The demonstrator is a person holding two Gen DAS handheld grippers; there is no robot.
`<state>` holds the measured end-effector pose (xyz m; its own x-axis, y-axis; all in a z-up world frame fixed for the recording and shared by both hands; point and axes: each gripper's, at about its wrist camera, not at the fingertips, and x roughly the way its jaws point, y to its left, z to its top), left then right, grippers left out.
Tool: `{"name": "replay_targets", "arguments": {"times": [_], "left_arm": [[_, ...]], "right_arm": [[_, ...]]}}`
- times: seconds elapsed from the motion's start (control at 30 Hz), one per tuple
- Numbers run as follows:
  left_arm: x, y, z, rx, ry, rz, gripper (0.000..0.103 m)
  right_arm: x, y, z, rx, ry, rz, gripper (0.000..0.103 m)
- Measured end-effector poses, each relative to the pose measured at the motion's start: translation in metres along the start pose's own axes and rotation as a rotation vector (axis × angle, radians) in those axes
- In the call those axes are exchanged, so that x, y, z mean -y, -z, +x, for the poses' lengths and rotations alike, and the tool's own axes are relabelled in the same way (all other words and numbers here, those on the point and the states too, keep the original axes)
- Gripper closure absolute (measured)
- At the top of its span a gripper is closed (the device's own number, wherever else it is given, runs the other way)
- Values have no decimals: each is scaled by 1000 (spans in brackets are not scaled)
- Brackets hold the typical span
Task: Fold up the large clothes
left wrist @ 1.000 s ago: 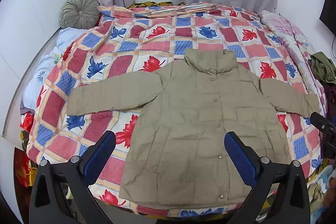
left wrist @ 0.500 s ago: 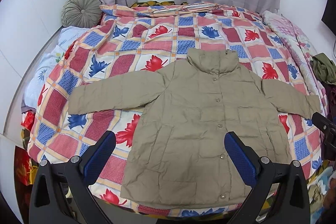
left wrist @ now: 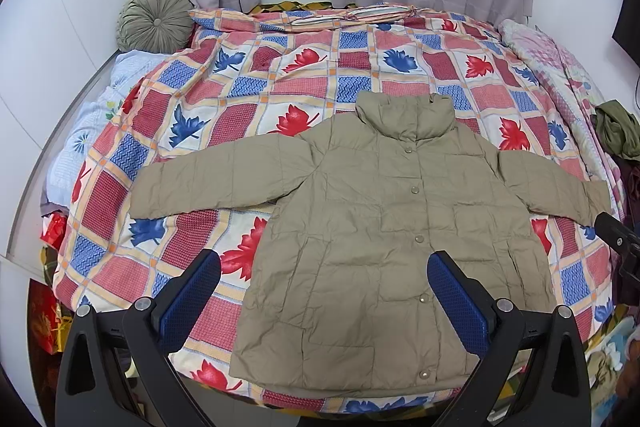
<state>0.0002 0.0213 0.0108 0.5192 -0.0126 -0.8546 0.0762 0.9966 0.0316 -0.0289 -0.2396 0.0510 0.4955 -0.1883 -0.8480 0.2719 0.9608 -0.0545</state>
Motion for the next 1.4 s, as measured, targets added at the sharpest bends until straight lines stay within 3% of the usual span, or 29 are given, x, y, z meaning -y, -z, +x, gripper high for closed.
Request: {"name": "replay_targets", "arguments": {"times": [1.4], "left_arm": [[-1,1,0,-4,-1,-1,0]], "right_arm": [[-1,0,1,4,-3,2,0]]}}
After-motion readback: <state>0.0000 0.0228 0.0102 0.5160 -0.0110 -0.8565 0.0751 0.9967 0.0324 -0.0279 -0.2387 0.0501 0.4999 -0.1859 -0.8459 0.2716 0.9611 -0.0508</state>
